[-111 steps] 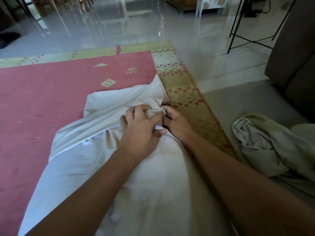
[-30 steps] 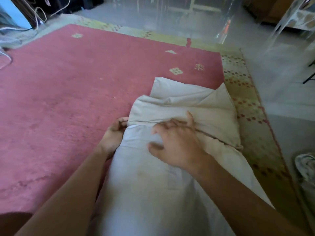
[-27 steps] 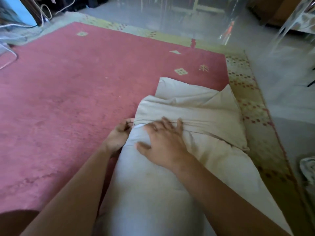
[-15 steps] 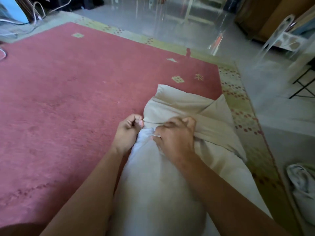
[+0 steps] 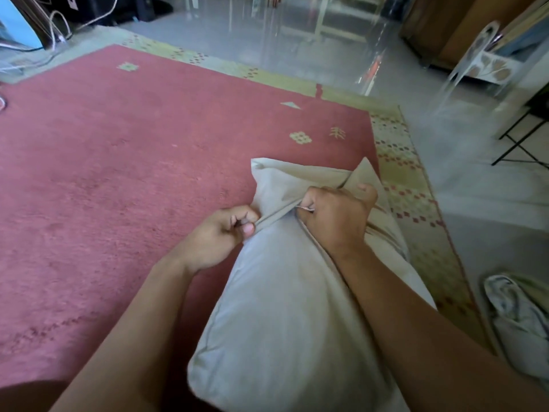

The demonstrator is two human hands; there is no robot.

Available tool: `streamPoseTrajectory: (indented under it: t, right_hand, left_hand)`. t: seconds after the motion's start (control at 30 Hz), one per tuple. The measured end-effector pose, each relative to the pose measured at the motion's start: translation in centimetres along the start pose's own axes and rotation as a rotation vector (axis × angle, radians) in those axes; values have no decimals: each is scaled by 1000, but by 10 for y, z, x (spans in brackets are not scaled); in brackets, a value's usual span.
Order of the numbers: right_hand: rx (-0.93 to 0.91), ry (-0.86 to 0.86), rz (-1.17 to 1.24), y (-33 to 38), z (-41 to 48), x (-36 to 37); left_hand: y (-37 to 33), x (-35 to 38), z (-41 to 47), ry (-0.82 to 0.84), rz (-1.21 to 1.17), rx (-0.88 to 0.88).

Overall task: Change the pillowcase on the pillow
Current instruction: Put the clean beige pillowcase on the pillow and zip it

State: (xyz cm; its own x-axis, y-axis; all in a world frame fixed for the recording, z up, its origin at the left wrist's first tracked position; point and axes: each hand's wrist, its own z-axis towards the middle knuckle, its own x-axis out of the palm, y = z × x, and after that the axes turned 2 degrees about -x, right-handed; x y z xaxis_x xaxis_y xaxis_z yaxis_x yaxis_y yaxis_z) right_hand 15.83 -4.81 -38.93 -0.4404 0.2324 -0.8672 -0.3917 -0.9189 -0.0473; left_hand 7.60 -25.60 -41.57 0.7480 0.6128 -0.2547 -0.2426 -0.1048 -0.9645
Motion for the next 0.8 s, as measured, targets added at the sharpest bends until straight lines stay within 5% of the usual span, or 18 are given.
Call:
streamPoseTrajectory:
  t: [0.23, 0.43, 0.53, 0.63, 0.8]
  right_hand:
    - [-75, 279, 110, 24, -45, -9]
    - [-56, 515, 78, 27, -49, -5]
    - [-116, 506, 98, 28, -56, -3]
    - [-168, 455, 195, 28, -70, -1]
    - [-28, -40, 538, 8, -78, 2]
  left_hand:
    - [-3, 9, 0, -218, -57, -30]
    - [-17, 12, 2, -146, 116, 19]
    - [-10, -7, -2, -45, 190, -82]
    - [-3, -18, -6, -112, 127, -185]
    - [13, 19, 5, -184, 377, -370]
